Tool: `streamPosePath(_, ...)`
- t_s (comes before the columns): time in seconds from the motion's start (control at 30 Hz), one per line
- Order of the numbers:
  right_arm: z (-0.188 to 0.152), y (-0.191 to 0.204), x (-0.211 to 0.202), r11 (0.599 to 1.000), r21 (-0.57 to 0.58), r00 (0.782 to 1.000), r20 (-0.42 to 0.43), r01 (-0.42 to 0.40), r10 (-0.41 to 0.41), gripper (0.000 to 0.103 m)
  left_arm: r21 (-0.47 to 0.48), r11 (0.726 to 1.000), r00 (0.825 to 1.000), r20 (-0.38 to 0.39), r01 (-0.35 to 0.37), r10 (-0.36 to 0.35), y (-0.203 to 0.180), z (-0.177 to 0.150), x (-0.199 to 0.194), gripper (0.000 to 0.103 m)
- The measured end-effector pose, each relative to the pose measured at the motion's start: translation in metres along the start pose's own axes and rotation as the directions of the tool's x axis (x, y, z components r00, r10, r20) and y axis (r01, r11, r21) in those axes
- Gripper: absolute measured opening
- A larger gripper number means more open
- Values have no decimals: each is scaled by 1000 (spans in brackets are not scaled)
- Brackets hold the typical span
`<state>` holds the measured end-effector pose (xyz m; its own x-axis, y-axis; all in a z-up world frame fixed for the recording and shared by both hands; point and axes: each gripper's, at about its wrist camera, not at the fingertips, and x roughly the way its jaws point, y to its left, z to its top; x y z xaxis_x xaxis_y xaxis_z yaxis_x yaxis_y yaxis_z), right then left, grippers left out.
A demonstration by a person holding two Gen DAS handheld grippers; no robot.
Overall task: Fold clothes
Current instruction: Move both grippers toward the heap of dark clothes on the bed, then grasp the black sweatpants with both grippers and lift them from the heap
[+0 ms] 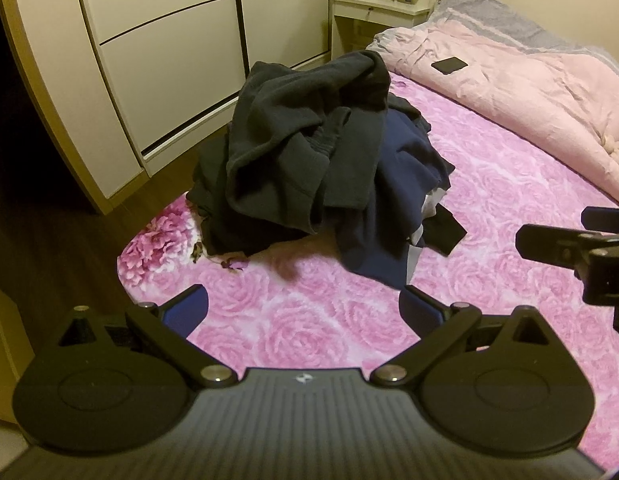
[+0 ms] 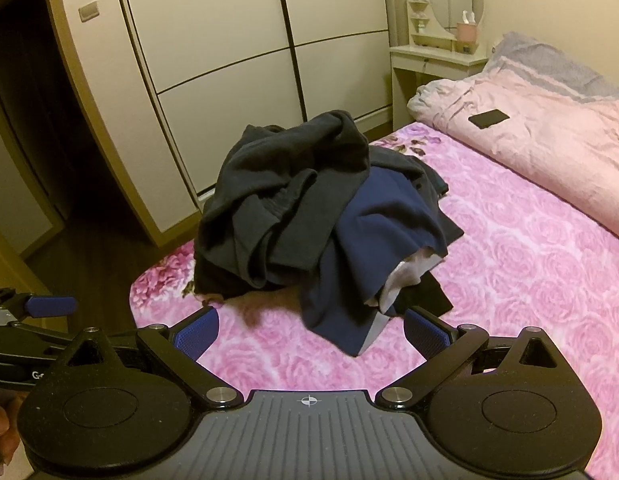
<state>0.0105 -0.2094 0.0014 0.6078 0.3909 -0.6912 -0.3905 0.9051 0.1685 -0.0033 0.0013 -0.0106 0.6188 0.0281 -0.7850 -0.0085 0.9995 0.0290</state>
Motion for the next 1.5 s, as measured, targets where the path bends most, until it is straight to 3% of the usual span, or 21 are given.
streamPosePath(0.73,-12,-26,-7,1000,1,999,-22,-30,30,101,0,1000,1000,-19,20,-20,-18,-13,-4,97)
streamPosePath(1.03,-13,-40,7,998,-20,997,-46,-56,55,101,22,999,1000,-6,-30,30,-19,-23,-10,97)
streamPosePath(1.13,0,-40,19,998,-34,998,-33,-55,54,101,76,996,999,10,-49,49,-15,-18,-4,97)
streamPosePath(1.3,32,-37,51,996,-87,1000,-3,-18,18,101,170,985,998,47,-37,29,4,17,48,97)
streamPosePath(1.5,93,-30,130,977,-198,997,15,75,-74,101,281,959,996,88,-21,-4,28,62,112,97)
